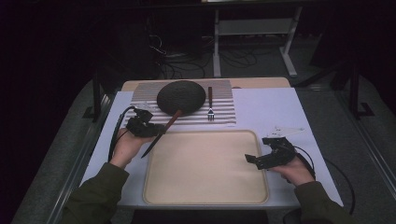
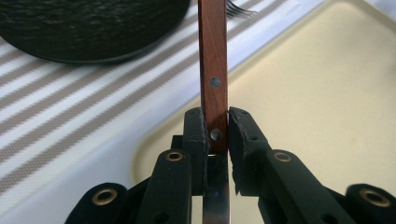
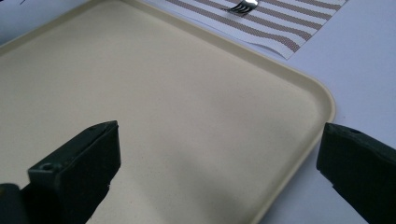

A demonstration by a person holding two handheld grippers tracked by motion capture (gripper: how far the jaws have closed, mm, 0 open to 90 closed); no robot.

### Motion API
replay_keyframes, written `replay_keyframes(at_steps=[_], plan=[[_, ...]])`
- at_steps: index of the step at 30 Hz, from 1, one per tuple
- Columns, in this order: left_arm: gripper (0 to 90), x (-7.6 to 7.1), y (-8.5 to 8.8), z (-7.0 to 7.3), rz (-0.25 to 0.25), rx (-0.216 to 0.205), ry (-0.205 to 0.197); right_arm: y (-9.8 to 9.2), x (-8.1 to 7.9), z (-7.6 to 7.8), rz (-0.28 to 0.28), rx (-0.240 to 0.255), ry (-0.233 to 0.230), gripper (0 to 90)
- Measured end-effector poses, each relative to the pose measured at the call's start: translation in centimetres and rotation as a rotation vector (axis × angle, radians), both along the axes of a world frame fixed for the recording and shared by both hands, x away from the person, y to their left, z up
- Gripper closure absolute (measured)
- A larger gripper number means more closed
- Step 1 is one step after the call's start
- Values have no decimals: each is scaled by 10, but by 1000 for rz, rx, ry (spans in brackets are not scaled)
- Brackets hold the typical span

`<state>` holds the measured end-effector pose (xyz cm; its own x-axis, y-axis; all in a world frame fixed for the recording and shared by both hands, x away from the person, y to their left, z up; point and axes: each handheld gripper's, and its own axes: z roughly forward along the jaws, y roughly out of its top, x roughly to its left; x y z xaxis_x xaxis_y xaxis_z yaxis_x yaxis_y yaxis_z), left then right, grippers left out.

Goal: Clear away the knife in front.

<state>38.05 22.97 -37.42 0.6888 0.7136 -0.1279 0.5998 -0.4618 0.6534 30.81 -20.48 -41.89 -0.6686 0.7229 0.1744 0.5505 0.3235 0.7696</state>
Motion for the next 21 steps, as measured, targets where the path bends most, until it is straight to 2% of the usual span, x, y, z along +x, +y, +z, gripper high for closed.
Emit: replay_keyframes(at_steps=[10, 21], plan=[[779, -24, -19, -15, -35, -33, 36, 0, 0, 0, 1, -2, 0, 0], [778, -29, -26, -38, -41, -26, 57, 1, 0, 0, 0, -3, 1, 0]])
